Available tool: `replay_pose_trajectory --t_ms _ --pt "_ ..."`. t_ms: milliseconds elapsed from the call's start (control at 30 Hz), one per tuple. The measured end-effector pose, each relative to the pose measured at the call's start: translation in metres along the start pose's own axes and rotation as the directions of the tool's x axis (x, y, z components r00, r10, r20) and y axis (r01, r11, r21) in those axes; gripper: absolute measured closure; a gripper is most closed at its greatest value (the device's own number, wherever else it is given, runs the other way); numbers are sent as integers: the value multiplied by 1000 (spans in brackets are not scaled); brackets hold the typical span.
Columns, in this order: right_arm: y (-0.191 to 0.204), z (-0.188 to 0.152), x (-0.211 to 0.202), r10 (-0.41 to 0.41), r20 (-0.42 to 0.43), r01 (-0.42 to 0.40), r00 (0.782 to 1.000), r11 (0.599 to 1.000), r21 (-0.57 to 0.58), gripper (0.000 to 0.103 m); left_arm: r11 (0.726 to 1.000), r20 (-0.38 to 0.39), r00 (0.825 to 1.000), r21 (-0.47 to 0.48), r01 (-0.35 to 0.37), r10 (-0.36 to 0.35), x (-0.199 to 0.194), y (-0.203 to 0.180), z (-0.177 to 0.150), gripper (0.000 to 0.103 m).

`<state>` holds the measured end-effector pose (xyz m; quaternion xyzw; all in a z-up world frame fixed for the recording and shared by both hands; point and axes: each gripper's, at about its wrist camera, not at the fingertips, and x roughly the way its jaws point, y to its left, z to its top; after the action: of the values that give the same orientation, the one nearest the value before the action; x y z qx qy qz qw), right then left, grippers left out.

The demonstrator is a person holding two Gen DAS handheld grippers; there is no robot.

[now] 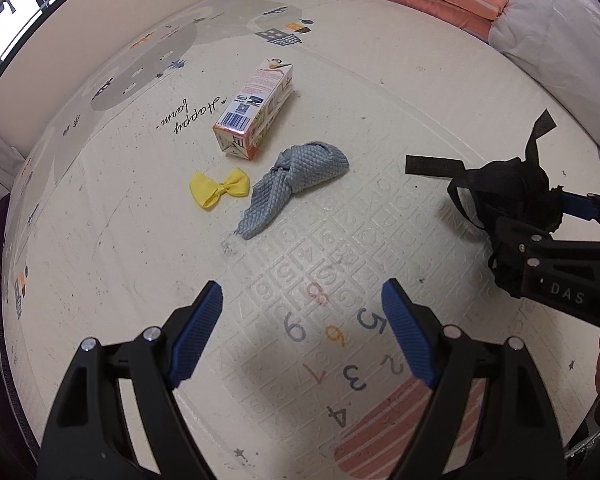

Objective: Collect trash
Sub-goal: 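Grasp the black bag with the right tool, then grasp the grey sock with the left tool while the right tool holds the black bag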

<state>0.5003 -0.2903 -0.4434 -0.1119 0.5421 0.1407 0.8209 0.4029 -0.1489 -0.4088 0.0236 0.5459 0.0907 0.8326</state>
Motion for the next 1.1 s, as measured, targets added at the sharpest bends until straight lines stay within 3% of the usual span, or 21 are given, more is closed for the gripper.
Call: replay_pose_trajectory --t_ms 67,100,167,300,400,533,1000,1067,1100 --pt "0 4 4 -33 0 33 999 999 -22 36 1000 2 1000 0 -2 2 1 0 1 21" --pt "0 7 6 -40 0 40 999 999 -37 49 1000 4 1000 0 -3 3 2 1 2 21" --pt "-2 14 4 -22 12 23 1000 999 -42 56 1000 13 1000 1 -8 8 4 2 5 21" --pt "2 33 -6 21 42 -18 999 998 -66 90 1000 39 999 6 -22 22 7 5 15 21" --pt "6 44 0 20 20 -18 1000 996 -87 90 999 54 998 11 -34 33 13 6 25 21" --pt "9 45 10 -11 13 13 1000 995 -103 73 999 70 997 10 -40 39 19 8 36 21" --pt "5 47 14 31 37 -29 999 998 -54 67 1000 45 999 11 -29 29 34 8 33 21" --pt "2 46 12 30 41 -28 999 999 -43 58 1000 44 999 11 -28 28 35 9 33 21" --pt "1 45 10 19 51 -17 999 999 -35 33 1000 44 999 10 -29 28 34 10 33 21"
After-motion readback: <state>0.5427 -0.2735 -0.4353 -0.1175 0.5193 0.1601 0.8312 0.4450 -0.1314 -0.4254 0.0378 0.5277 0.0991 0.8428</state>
